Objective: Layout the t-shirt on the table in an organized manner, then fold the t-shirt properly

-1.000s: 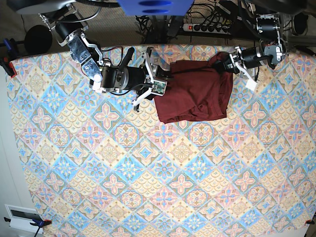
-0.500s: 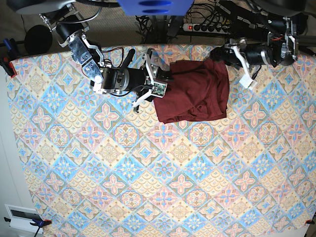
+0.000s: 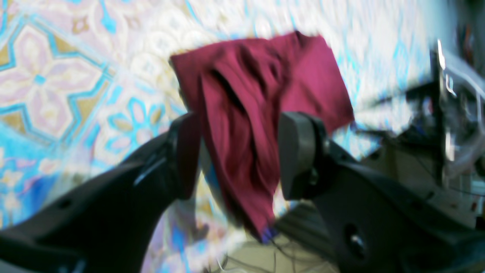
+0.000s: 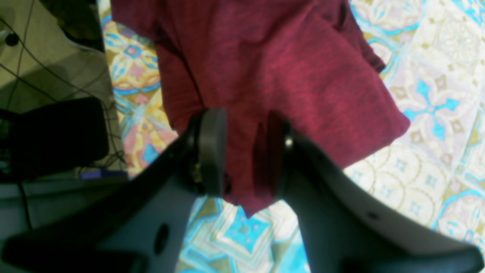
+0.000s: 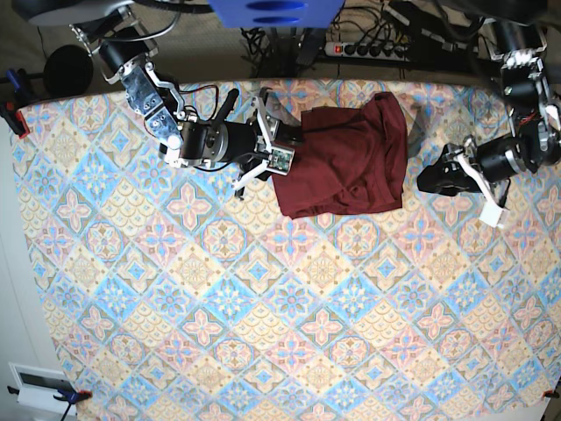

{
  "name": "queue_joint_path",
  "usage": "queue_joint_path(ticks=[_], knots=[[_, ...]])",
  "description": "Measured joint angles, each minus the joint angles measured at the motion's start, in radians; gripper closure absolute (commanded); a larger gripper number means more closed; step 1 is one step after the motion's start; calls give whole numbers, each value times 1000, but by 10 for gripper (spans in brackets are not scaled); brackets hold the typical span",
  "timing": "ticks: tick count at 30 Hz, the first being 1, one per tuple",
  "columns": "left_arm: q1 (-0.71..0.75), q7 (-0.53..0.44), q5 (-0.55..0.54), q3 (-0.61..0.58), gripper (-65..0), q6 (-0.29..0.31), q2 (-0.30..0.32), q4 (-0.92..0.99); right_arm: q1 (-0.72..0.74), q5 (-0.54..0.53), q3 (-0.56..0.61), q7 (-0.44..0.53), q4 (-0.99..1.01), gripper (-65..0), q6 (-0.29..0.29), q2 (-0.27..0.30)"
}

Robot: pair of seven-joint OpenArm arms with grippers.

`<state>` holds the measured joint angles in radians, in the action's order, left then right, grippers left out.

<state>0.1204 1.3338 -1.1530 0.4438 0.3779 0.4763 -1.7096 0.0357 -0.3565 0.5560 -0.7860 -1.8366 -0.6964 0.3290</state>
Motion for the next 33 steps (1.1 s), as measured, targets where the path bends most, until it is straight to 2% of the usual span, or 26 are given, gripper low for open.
queue_joint_path(ticks=[3,6,11,13,17,19,20,23,27,29,33], knots=[[-81,6,105,-5,-323,-3,-70,100,-1,-5,-2,5,-1,-175,0,1],[-163,-4,159,-107,-323,-2,-103,194,-2,0,-1,-2,-3,-175,0,1],[-216,-23,267,-185,-324,-3,-176,202,-3,0,-1,0,-8,-175,0,1],[-225,-56,304,-216,-322,1,-184,249,-4,0,-2,0,-8,-175,0,1],[-229,-49,335,-290,-309,-3,-193,310,-3,-4,-2,2,-8,-175,0,-1],[-230,-51,323,-297,-257,-2,-194,310,-5,-3,-16,0,-8,-175,-1,-2],[-229,-55,322,-296,-206,-2,-193,309,-6,-3,-26,0,-8,-175,-1,1],[-226,-57,328,-290,0,-3,-163,309,2,1,-46,0,-8,-175,1,1],[-226,-83,301,-250,-23,0,-142,309,0,0,-43,1,-5,-175,0,-2],[-226,-85,273,-184,-2,-2,-138,309,0,1,-43,0,-1,-175,0,1],[-223,-84,225,-91,-1,-3,-130,307,0,0,-43,1,-1,-175,0,0]])
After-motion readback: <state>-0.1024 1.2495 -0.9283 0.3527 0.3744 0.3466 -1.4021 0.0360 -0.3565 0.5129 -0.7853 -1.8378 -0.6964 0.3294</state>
